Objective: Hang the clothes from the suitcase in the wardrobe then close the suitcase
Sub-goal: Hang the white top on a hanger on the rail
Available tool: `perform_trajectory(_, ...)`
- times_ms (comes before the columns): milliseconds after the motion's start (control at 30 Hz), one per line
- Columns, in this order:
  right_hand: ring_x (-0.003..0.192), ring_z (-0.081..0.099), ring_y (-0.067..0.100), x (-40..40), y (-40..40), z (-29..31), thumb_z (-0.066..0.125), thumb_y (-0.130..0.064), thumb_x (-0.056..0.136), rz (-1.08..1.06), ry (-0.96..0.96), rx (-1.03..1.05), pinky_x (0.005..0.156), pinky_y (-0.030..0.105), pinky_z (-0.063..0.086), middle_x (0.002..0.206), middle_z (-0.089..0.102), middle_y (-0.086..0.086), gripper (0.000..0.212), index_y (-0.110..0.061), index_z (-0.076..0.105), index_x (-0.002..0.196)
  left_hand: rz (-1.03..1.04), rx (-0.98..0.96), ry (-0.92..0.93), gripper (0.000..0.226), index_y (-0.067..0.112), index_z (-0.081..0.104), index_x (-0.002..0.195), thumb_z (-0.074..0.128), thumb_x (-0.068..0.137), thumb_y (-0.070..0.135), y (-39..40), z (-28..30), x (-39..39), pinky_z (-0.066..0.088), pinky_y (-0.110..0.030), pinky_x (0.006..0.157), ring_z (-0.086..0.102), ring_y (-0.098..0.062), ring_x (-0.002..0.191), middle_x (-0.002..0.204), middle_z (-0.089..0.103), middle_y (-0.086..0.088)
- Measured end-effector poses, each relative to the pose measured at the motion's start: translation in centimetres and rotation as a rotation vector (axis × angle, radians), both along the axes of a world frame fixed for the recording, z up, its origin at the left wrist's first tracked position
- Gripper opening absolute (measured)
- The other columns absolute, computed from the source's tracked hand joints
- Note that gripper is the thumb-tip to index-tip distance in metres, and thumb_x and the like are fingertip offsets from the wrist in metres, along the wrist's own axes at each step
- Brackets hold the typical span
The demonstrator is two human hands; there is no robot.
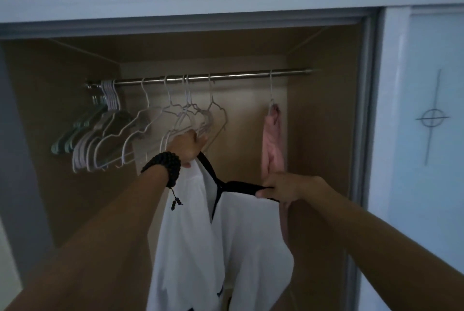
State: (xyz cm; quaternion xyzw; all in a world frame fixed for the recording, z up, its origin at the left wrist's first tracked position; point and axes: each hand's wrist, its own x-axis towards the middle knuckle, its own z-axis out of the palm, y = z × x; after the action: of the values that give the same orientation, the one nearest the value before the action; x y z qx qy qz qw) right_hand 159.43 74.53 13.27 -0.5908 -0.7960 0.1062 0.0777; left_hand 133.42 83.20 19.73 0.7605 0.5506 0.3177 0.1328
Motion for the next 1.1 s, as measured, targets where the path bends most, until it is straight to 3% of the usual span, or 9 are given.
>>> perform_trajectory(100,0.070,0.054,0.011,0.3,0.5,-0.1,0.047,-0.043,0.098,-0.062,0.040,0.015,0.059,0.020,0.040,0.076,0.056,-0.003,0.034,-0.016,0.060,0.081,0.004,0.112,0.113,0.040,0.005,0.054,0.085,0.034,0.103,0.035,2.0,0.3,1.0,0.051,-0.031,0.051,0.058,-0.025,0.068,0.075,0.054,-0.009)
perform_trajectory(200,0.093,0.061,0.021,0.4,1.1,-0.2,0.039,-0.055,0.097,-0.144,0.064,-0.006,0.080,0.028,0.048,0.096,0.065,0.004,0.046,-0.018,0.065,0.091,0.013,0.224,0.134,0.038,0.013,0.046,0.068,0.031,0.103,0.008,3.5,0.4,1.5,0.038,-0.030,0.061,0.051,-0.023,0.073,0.064,0.043,-0.002)
perform_trajectory(300,0.129,0.047,0.026,-0.1,2.0,-0.3,0.024,-0.064,0.096,-0.223,0.145,-0.029,0.110,0.036,0.036,0.140,0.050,0.010,0.070,-0.014,0.058,0.130,0.010,0.336,0.043,0.033,0.003,0.059,0.084,0.033,0.104,0.010,4.0,0.5,0.6,0.043,-0.036,0.075,0.054,-0.027,0.081,0.078,0.056,-0.012)
perform_trajectory(367,0.140,0.035,0.027,-0.6,3.2,-0.6,0.020,-0.067,0.093,-0.287,0.172,-0.001,0.116,0.039,0.028,0.152,0.036,0.015,0.075,-0.015,0.054,0.135,-0.035,0.338,0.011,0.035,-0.002,0.061,0.090,0.032,0.104,0.009,4.1,0.6,-0.1,0.045,-0.041,0.080,0.059,-0.034,0.086,0.093,0.063,-0.023)
perform_trajectory(567,0.104,0.062,0.026,-3.8,6.2,-1.2,0.048,-0.036,0.092,-0.317,0.235,0.092,0.089,0.030,0.043,0.106,0.069,0.011,0.038,-0.005,0.069,0.095,-0.076,0.345,-0.094,0.038,0.003,0.057,0.084,0.031,0.106,0.021,4.3,0.2,-4.2,0.027,-0.022,0.057,0.050,-0.018,0.071,0.076,0.053,-0.005)
perform_trajectory(700,0.087,0.064,0.014,-6.8,7.1,-0.7,0.056,-0.042,0.082,-0.335,0.376,0.125,0.083,0.027,0.048,0.086,0.070,-0.008,0.023,-0.023,0.069,0.079,-0.113,0.334,-0.163,0.040,0.008,0.051,0.079,0.029,0.106,0.028,4.1,-1.5,-8.0,0.033,-0.011,0.056,0.044,-0.005,0.064,0.069,0.048,0.002)
perform_trajectory(733,0.086,0.065,0.012,-7.3,7.2,-0.5,0.057,-0.045,0.080,-0.336,0.453,0.118,0.082,0.027,0.049,0.084,0.070,-0.009,0.024,-0.025,0.069,0.078,-0.117,0.339,-0.157,0.040,0.008,0.051,0.079,0.029,0.105,0.028,3.9,-2.0,-8.6,0.035,-0.015,0.060,0.044,-0.005,0.065,0.070,0.047,0.001)
perform_trajectory(900,0.106,0.063,0.015,-11.5,8.0,0.0,0.058,-0.070,0.076,-0.252,0.797,0.076,0.097,0.037,0.049,0.113,0.068,-0.005,0.062,-0.024,0.066,0.116,-0.075,0.321,-0.112,0.042,0.008,0.050,0.079,0.029,0.105,0.033,2.7,-4.3,-13.9,0.034,-0.027,0.061,0.046,-0.011,0.065,0.071,0.049,-0.002)
perform_trajectory(1100,0.116,0.060,0.024,-14.2,14.1,-2.0,0.047,-0.096,0.054,-0.185,1.108,0.004,0.105,0.050,0.043,0.128,0.063,0.000,0.105,-0.024,0.057,0.130,-0.067,0.284,-0.145,0.038,0.014,0.045,0.073,0.033,0.105,0.033,0.6,-6.1,-20.1,0.034,-0.021,0.061,0.041,-0.008,0.060,0.066,0.042,0.005)
